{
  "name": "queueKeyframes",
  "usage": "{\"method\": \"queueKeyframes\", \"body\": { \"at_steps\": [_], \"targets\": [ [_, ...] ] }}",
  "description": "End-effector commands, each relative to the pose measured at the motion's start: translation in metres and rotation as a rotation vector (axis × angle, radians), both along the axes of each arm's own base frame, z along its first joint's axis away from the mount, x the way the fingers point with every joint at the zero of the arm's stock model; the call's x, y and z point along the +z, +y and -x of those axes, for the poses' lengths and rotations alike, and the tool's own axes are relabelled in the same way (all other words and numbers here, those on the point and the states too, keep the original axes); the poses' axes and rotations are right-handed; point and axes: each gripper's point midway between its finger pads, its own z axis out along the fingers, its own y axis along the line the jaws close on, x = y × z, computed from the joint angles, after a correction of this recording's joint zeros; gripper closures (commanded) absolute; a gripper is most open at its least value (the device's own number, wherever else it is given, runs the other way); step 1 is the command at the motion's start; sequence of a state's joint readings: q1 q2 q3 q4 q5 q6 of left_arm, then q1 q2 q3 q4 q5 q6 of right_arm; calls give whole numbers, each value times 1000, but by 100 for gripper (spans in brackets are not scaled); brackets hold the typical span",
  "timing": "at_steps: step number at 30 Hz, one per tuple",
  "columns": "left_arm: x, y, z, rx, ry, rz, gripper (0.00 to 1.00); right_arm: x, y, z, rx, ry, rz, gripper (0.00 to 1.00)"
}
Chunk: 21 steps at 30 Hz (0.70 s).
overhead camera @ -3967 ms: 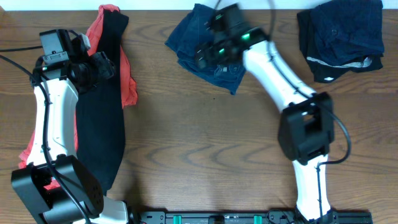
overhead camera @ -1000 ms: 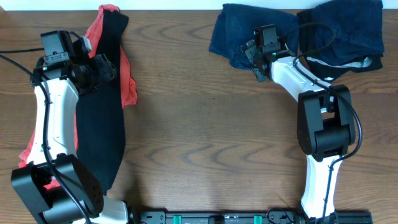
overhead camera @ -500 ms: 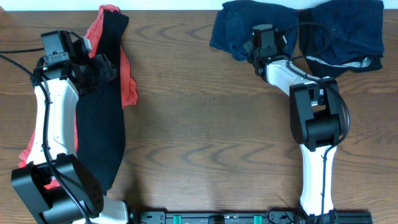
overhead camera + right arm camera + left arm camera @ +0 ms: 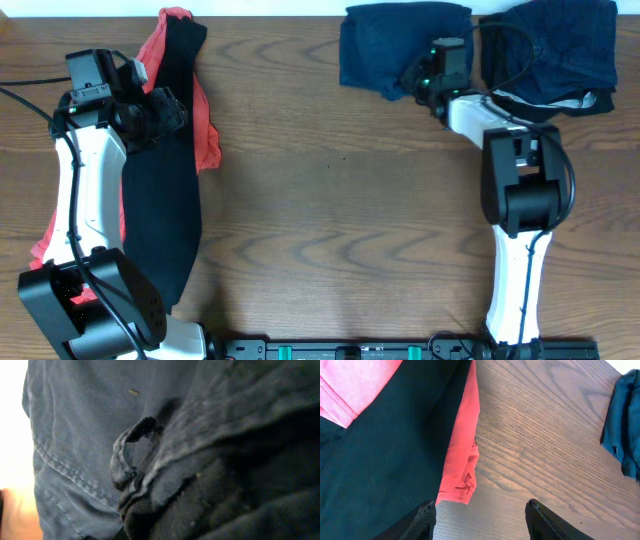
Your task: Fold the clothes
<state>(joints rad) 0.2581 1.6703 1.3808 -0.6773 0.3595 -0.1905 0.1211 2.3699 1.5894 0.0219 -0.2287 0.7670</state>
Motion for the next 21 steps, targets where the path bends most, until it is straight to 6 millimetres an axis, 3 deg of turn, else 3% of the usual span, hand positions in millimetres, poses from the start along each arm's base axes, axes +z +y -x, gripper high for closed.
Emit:
{"method": "queueKeyframes", "body": {
  "at_steps": [1,11,21],
  "targets": [
    [-6,0,1,7,20,0,40,-31,8,40,231,97,40,99],
    [-6,0,1,7,17,-1,40,65,-12,60,388,0,291,98],
    [-6,0,1,7,17,-1,40,136,-16,60,384,-136,350,99]
  ]
}}
